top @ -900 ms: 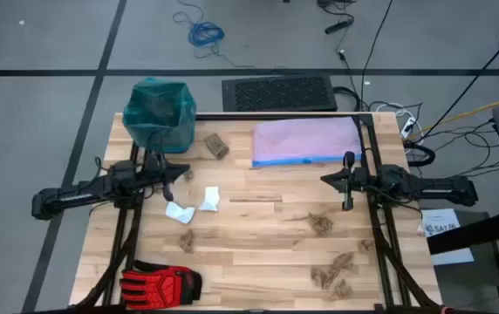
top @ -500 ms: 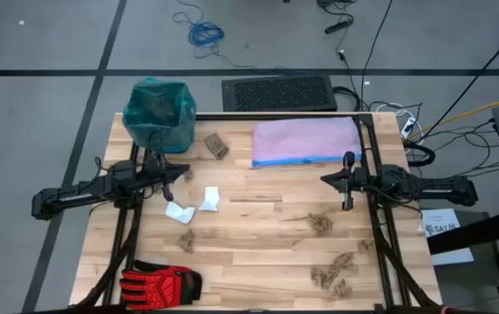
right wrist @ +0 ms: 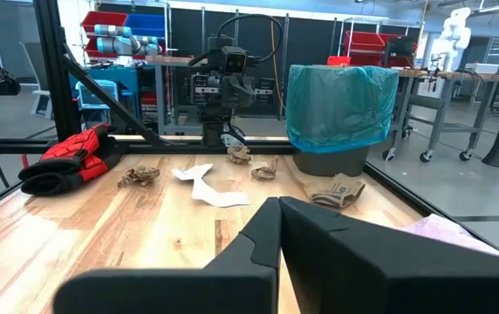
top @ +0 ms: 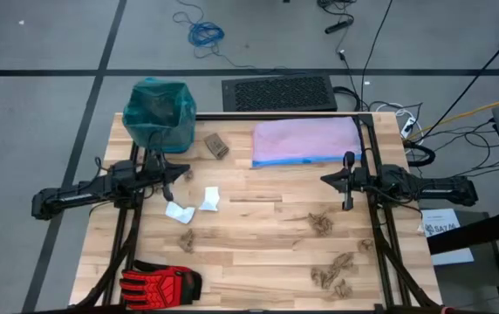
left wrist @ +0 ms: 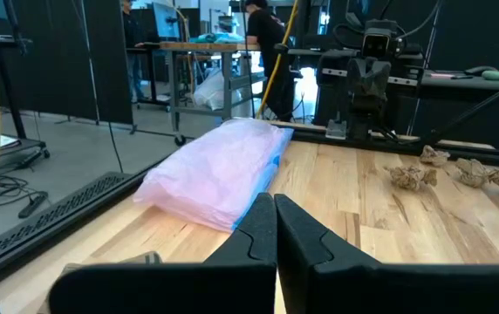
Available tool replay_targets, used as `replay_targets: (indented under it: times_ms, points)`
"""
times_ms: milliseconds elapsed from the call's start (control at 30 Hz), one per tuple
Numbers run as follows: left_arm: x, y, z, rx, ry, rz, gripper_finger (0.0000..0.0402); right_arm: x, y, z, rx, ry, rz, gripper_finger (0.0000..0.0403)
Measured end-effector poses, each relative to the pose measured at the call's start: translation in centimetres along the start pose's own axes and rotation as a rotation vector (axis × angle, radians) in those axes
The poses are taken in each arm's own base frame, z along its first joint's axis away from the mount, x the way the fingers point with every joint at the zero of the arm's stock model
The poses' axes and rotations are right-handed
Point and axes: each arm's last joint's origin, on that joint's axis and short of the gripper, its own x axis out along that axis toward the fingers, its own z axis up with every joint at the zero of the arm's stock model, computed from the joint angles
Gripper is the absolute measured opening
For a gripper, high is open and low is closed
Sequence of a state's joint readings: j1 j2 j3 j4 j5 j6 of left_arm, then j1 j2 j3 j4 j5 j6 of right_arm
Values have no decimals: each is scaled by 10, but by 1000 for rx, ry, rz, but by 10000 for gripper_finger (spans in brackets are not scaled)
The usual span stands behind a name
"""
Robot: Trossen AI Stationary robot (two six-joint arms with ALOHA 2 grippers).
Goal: Place trash/remove bag and relplace
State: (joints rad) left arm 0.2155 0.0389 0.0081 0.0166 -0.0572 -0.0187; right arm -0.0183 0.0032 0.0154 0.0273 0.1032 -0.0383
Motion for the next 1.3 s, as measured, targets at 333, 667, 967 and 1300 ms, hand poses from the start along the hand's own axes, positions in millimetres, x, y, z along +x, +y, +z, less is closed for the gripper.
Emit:
replay_targets:
  times_ms: [333,667,967,1300]
  points:
    - [0,0,0,0,0,0,0,0,0,0,0,0,0,0]
    - [0,0,0,0,0,0,0,0,0,0,0,0,0,0]
    - [0,0,0,0,0,0,0,0,0,0,0,1,0,0]
    - [0,1,0,84,-4,33,0,0,0,0,0,0,0,0]
